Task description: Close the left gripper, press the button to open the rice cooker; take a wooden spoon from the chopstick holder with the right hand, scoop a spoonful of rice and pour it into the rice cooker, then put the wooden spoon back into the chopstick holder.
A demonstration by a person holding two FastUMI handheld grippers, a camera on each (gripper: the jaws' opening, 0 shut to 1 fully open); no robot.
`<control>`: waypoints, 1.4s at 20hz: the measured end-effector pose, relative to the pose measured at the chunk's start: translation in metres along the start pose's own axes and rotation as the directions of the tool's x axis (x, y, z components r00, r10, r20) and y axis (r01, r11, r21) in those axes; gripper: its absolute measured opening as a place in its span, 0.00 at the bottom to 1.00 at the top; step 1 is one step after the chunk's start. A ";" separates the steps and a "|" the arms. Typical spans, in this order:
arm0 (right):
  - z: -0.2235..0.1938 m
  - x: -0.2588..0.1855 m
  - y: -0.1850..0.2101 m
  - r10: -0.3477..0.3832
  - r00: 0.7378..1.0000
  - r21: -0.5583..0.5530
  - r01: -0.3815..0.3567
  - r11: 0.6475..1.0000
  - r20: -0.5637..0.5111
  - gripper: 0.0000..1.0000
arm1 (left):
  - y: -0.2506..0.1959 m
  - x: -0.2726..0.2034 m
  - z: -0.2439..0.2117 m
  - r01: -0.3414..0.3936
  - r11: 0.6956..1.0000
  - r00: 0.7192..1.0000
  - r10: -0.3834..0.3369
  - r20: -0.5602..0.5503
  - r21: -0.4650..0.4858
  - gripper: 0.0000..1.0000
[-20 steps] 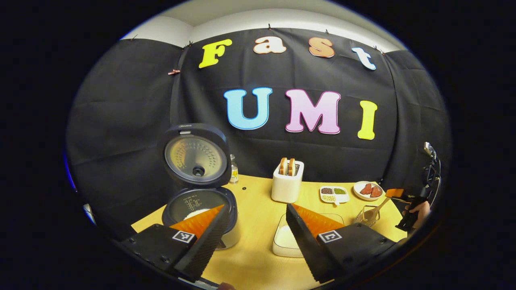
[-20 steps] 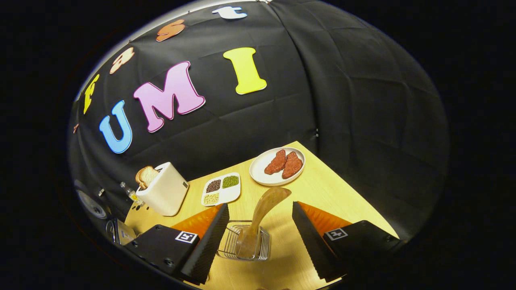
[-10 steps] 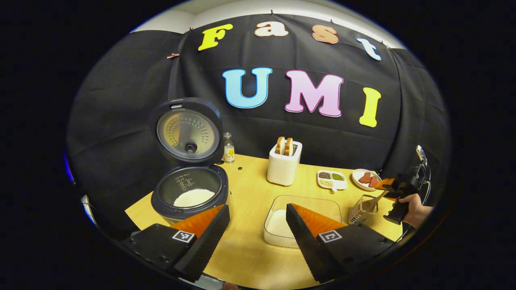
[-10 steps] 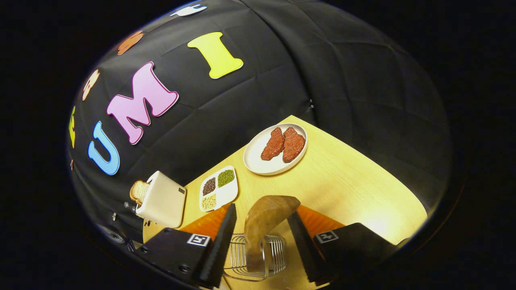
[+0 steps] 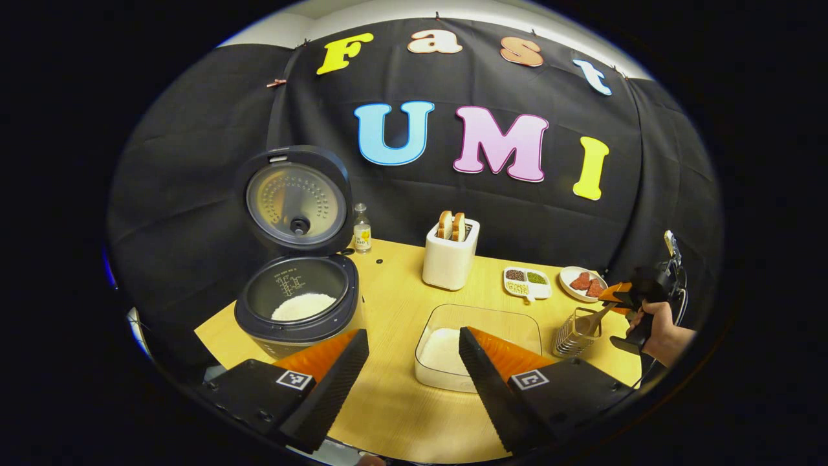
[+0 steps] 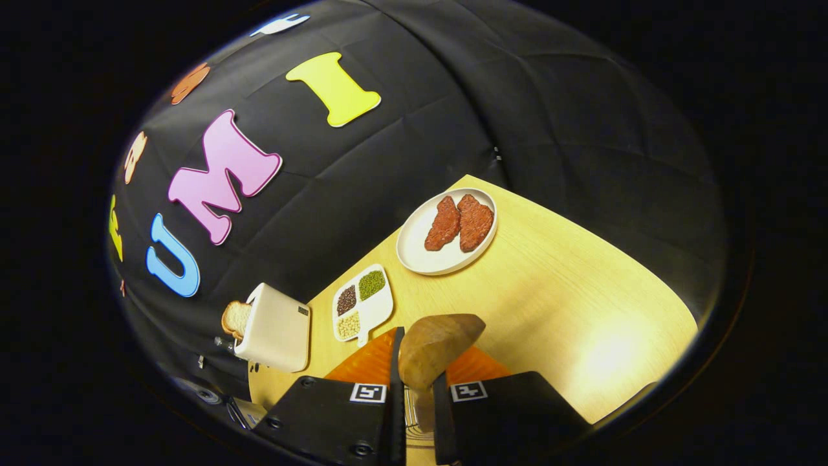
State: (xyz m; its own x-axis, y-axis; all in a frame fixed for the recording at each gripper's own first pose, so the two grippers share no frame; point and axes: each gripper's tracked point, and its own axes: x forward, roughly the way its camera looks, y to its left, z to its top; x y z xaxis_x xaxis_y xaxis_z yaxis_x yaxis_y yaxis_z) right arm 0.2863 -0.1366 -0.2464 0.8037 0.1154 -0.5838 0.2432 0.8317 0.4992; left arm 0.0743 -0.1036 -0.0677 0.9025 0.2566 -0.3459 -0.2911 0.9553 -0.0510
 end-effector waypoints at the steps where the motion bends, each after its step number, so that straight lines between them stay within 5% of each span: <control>1: 0.003 -0.005 0.004 0.009 1.000 -0.007 -0.008 1.000 0.012 0.22 | 0.000 -0.001 0.001 0.003 1.000 1.000 -0.003 0.004 0.001 0.96; 11: 0.051 -0.077 0.064 0.111 0.982 -0.053 -0.104 0.993 0.152 0.21 | 0.016 -0.011 -0.006 0.025 0.999 0.999 -0.024 0.023 -0.041 0.96; 22: -0.021 -0.117 0.168 0.295 0.954 -0.163 -0.282 0.945 0.057 0.21 | 0.070 -0.007 -0.013 0.024 0.996 1.000 -0.023 0.019 -0.090 0.96; 28: -0.092 -0.106 0.194 0.297 0.954 -0.222 -0.297 0.929 -0.033 0.21 | 0.101 0.000 -0.031 0.036 0.995 0.999 -0.038 -0.020 -0.096 0.96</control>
State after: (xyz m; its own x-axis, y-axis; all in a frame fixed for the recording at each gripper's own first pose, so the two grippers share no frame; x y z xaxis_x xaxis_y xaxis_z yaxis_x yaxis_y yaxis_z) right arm 0.1986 0.0619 -0.1466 0.8211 0.3754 -0.4299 -0.1333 0.8585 0.4952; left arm 0.0346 -0.0116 -0.1019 0.9062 0.2173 -0.3627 -0.2878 0.9454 -0.1528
